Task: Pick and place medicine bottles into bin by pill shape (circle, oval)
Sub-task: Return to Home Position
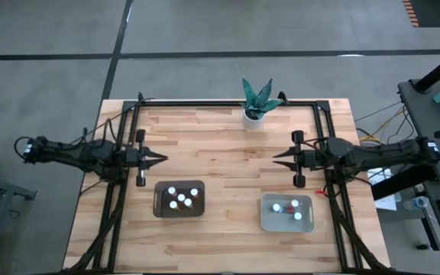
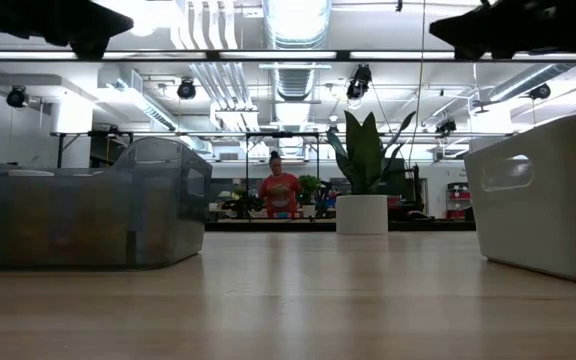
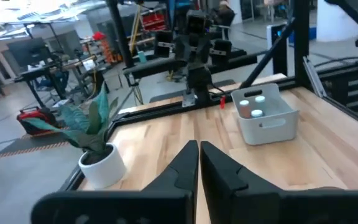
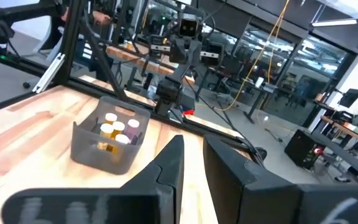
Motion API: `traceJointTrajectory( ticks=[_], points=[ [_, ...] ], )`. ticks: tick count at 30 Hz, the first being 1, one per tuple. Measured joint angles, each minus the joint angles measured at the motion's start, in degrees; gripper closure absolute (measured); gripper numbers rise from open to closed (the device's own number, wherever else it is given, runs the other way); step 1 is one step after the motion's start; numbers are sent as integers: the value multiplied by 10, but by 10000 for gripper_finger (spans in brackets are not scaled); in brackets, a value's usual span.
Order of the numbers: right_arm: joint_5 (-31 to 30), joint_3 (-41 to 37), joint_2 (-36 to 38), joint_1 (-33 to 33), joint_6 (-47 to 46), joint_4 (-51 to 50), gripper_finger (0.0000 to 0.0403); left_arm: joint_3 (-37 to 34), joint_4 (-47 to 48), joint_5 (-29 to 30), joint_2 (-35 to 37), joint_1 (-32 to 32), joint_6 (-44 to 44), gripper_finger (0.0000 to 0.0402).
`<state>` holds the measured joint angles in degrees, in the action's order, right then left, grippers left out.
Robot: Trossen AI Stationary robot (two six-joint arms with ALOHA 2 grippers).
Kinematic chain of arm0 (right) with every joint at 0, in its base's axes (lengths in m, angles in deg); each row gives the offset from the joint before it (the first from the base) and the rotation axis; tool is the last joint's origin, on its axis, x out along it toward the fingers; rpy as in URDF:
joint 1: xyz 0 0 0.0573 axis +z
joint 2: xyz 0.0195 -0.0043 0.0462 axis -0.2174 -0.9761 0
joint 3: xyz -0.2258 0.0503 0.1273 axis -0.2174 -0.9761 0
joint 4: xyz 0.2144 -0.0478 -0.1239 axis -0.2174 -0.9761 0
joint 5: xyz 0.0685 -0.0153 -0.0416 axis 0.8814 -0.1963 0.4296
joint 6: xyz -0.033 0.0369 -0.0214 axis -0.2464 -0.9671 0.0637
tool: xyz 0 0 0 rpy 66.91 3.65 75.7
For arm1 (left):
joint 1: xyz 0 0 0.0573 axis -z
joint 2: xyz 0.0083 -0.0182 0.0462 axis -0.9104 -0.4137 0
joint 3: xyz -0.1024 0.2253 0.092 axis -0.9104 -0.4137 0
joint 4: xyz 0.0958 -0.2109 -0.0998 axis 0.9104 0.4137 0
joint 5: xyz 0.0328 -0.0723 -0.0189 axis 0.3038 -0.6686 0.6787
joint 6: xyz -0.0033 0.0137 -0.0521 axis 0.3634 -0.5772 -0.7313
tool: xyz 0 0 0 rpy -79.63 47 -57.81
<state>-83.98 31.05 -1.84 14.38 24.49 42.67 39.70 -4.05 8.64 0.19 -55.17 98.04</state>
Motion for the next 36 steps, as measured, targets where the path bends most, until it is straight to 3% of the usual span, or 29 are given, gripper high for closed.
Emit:
traceJointTrajectory(
  ticks=[11,24,36],
  points=[
    [0,-60,102,-4,-3,-4,351,-67,-50,6,64,0,-9,401],
    [0,-67,233,-4,-16,-142,351,-138,-92,14,132,0,-34,401],
    [13,-115,306,-4,-35,-163,351,-211,-153,14,189,0,-50,401]
  ],
)
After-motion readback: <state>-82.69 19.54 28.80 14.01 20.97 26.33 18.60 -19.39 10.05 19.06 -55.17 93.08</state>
